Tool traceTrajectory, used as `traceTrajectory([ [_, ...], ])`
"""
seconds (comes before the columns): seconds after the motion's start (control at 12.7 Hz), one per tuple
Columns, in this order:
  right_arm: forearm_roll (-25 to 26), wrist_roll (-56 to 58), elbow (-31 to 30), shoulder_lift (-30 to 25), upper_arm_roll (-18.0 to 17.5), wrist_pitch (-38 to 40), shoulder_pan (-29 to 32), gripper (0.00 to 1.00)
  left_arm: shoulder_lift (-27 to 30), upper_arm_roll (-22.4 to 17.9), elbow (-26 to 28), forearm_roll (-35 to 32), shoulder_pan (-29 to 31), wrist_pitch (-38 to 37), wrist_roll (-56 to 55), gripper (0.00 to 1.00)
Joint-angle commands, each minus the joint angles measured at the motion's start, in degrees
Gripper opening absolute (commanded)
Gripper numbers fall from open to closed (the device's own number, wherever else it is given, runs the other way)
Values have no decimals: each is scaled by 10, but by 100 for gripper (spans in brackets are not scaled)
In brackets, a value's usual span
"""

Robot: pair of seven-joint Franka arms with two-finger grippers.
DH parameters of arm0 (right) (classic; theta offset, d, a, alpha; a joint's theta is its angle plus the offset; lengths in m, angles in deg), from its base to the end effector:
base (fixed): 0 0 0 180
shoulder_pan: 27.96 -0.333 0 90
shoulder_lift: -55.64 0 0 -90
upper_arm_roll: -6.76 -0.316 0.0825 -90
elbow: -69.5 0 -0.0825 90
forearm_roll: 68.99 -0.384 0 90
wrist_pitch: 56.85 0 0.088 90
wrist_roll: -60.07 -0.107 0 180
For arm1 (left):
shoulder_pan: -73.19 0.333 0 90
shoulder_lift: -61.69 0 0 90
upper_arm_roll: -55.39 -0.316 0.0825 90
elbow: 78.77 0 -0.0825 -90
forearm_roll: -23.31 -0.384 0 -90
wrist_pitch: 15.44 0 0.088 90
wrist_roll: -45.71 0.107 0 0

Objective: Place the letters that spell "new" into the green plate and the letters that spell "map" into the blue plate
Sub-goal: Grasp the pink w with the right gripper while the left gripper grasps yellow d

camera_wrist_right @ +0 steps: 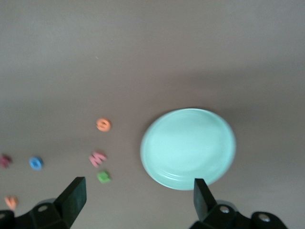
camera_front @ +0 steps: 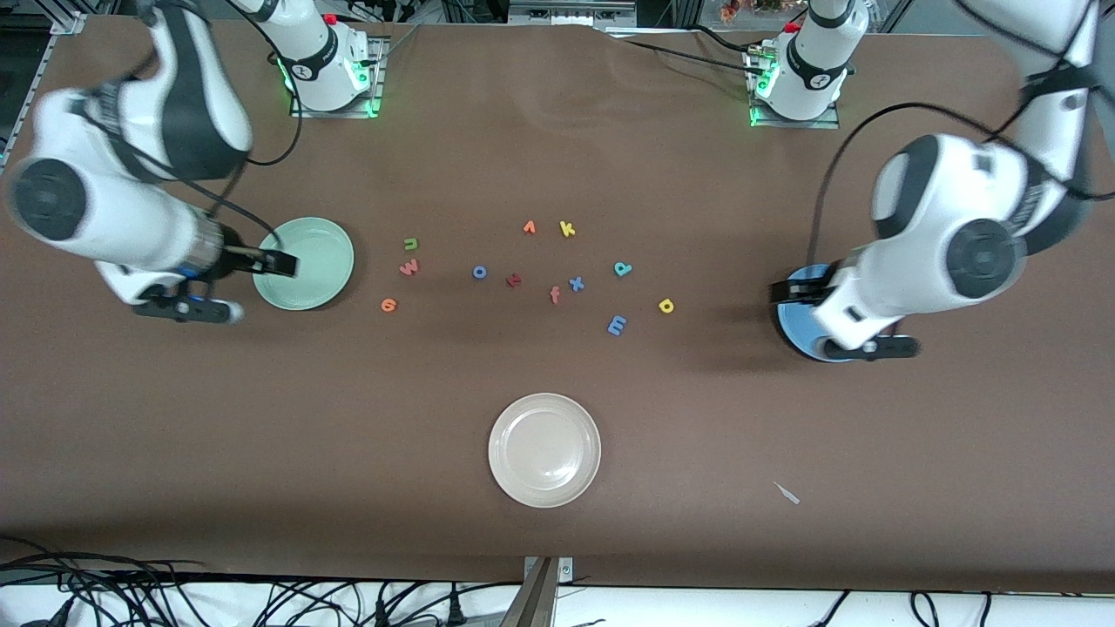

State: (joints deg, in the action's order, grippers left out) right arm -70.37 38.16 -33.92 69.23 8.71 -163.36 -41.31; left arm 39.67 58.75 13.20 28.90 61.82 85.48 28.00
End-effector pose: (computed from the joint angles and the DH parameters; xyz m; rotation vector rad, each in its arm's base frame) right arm 0.5886 0.1217 0.3987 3.0762 -0.2965 -0.2782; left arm 0.6188 -0.1674 0.3911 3.0673 0.1277 -0.3869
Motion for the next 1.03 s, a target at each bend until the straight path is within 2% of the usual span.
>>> traceTrajectory([
  [0.0,11,-150,-34,47,4,-105,-70,100,-8,-7,44,20,-41,79,-82,100],
  [0.16,12,-281,-77,60,3,-180,-103,99,-8,-8,130,18,-88,197,-139,100],
  [0.32,12,-362,-121,76,4,-252,-125,98,-15,-7,199,18,-113,303,-181,100],
  [0.55,11,-390,-174,76,4,-292,-125,84,-69,-8,203,17,-143,347,-232,100],
  [0.63,10,-402,-201,71,4,-318,-125,75,-83,-8,203,17,-149,376,-259,100],
  [0.71,10,-418,-236,62,3,-360,-125,72,-94,-8,200,17,-150,388,-271,100],
  [0.79,10,-422,-258,56,3,-388,-125,72,-101,-8,197,18,-150,391,-275,100],
  [0.95,10,-427,-267,51,2,-388,-126,72,-109,-8,196,18,-151,393,-289,98],
])
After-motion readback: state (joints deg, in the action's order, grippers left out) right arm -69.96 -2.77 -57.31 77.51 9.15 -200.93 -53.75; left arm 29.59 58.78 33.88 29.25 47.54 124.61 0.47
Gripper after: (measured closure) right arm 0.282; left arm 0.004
